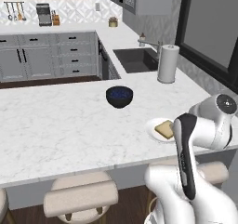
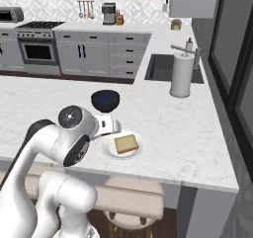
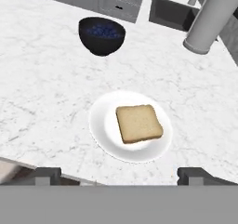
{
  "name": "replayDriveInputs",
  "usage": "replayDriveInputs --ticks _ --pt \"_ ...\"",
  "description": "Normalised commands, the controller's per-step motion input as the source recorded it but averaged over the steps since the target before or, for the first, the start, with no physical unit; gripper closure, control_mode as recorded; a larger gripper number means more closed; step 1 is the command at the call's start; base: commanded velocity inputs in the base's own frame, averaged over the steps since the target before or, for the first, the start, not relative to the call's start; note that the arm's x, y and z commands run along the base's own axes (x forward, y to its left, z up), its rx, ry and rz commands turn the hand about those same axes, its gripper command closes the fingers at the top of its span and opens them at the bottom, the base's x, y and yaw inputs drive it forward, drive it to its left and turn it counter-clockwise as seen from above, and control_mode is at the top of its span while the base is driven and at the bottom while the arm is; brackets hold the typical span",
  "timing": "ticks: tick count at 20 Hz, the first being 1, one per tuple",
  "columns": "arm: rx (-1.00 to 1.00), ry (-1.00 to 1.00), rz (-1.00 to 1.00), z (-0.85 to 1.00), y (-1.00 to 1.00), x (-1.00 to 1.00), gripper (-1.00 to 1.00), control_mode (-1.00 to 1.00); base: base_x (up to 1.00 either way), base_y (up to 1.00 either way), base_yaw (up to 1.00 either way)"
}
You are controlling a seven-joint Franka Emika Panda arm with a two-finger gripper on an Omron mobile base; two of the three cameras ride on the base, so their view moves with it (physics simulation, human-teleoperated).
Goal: Start the toaster. Once the lever pops up, take the bread to the plate on the dining counter.
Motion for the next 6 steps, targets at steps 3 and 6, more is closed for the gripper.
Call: replayDriveInputs --ticks 3,6 --pt "-0.13 -0.12 0.00 0.18 0.45 -0.97 -1.00 -1.00 0.00 0.00 0.00" --pt "-0.07 -0.08 0.00 0.19 0.44 -0.65 -1.00 -1.00 0.00 0.00 0.00"
